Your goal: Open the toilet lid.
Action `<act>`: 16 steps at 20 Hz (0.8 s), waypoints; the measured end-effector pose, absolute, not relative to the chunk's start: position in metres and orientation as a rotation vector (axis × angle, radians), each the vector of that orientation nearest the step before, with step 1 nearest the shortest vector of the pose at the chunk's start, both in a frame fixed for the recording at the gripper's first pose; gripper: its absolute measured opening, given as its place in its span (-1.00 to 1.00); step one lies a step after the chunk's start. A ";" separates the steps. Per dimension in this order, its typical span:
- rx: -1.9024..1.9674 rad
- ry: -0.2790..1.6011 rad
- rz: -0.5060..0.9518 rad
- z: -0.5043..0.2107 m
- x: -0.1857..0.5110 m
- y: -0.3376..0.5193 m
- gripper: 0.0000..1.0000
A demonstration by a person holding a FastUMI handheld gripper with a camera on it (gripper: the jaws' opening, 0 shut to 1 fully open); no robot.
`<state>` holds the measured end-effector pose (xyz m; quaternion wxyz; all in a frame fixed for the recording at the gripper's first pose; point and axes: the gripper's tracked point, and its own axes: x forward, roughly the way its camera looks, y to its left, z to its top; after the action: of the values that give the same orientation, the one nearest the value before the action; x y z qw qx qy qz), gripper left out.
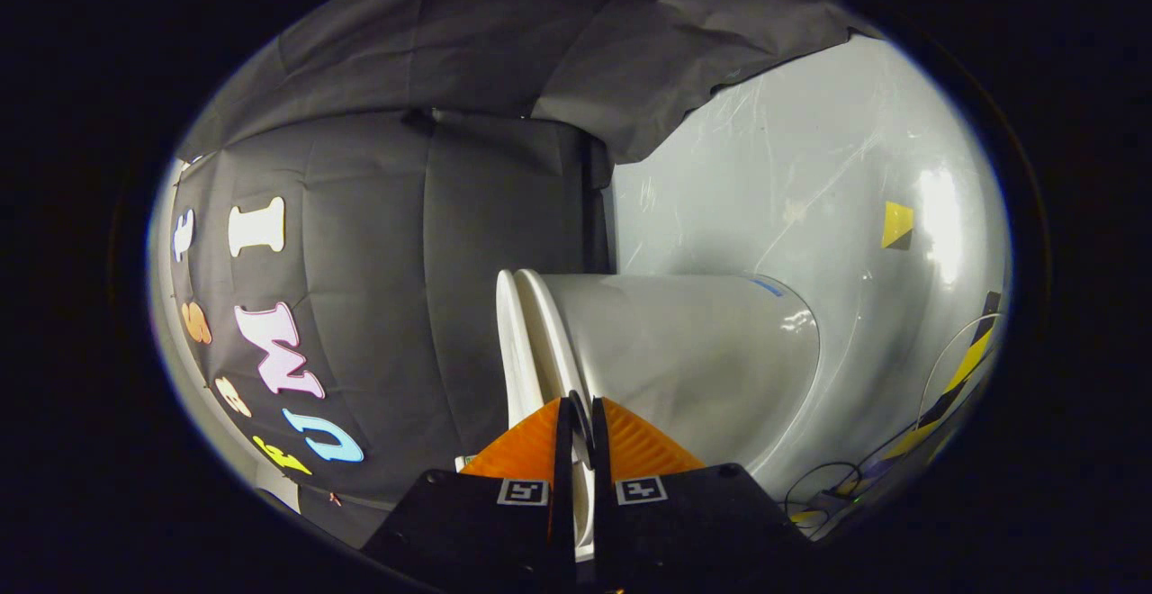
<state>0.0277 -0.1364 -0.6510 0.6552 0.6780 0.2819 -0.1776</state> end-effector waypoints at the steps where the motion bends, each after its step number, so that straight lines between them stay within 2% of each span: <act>1: 1.531 0.638 -0.403 -0.648 0.029 -0.136 -0.75; 4: 1.440 0.655 -0.404 -0.633 0.036 -0.133 -0.84; 11: 1.149 0.708 -0.414 -0.558 0.056 -0.114 -0.84; 16: 0.990 0.658 -0.375 -0.491 0.078 -0.090 -0.84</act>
<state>0.0781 -0.0899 -0.4911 0.8120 0.4638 0.3079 -0.1755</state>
